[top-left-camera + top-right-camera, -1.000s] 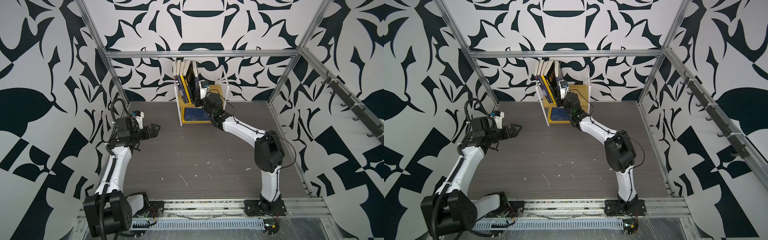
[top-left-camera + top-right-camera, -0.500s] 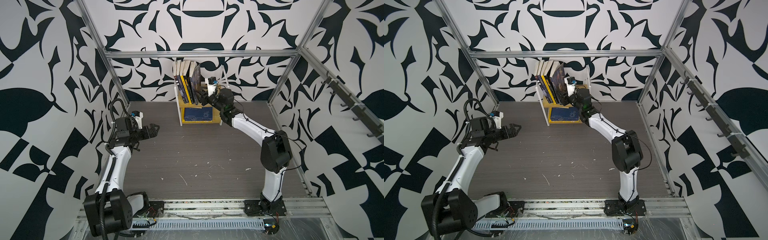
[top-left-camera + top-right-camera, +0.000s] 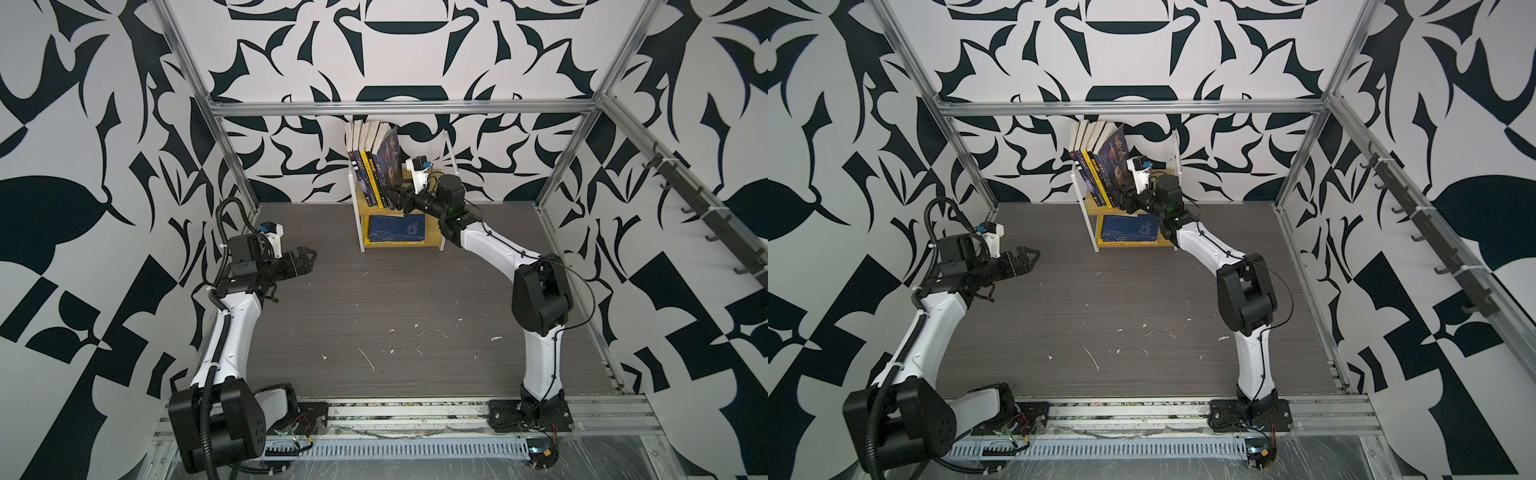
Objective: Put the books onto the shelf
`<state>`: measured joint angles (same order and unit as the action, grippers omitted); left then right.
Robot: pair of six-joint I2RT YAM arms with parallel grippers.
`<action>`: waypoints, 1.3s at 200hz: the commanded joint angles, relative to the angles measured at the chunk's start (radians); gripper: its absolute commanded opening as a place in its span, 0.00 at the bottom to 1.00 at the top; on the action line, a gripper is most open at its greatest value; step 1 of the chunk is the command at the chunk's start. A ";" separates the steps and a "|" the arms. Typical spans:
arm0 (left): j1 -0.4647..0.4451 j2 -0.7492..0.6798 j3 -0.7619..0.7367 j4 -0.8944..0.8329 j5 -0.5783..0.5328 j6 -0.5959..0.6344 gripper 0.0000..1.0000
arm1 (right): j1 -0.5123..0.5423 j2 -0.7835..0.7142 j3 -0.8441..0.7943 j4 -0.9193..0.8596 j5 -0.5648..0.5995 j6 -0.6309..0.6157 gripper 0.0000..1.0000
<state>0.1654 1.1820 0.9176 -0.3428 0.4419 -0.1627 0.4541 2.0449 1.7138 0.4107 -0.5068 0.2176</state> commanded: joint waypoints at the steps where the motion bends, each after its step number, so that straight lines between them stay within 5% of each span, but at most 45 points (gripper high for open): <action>1: 0.008 0.008 0.015 -0.012 0.015 0.002 1.00 | 0.000 -0.029 0.038 -0.001 -0.040 -0.024 0.54; 29: 0.013 0.007 0.016 -0.013 0.016 -0.003 0.99 | -0.005 0.001 0.058 -0.005 -0.049 -0.022 0.54; 93: 0.021 -0.001 0.009 -0.013 0.012 -0.003 0.99 | -0.011 0.051 0.128 -0.010 -0.048 -0.007 0.34; 159: 0.023 0.003 0.011 -0.007 0.007 0.013 0.99 | -0.012 -0.011 0.107 -0.019 -0.048 -0.001 0.35; 210: -0.027 0.061 0.122 -0.051 -0.160 0.163 0.99 | -0.012 -0.303 -0.186 -0.027 0.025 -0.039 0.55; 260: -0.032 0.133 -0.028 0.244 -0.203 0.181 0.99 | -0.012 -0.640 -0.527 -0.134 0.256 -0.083 0.89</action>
<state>0.1360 1.2667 0.9672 -0.2554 0.2821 -0.0051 0.4446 1.5372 1.3067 0.3195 -0.3965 0.1631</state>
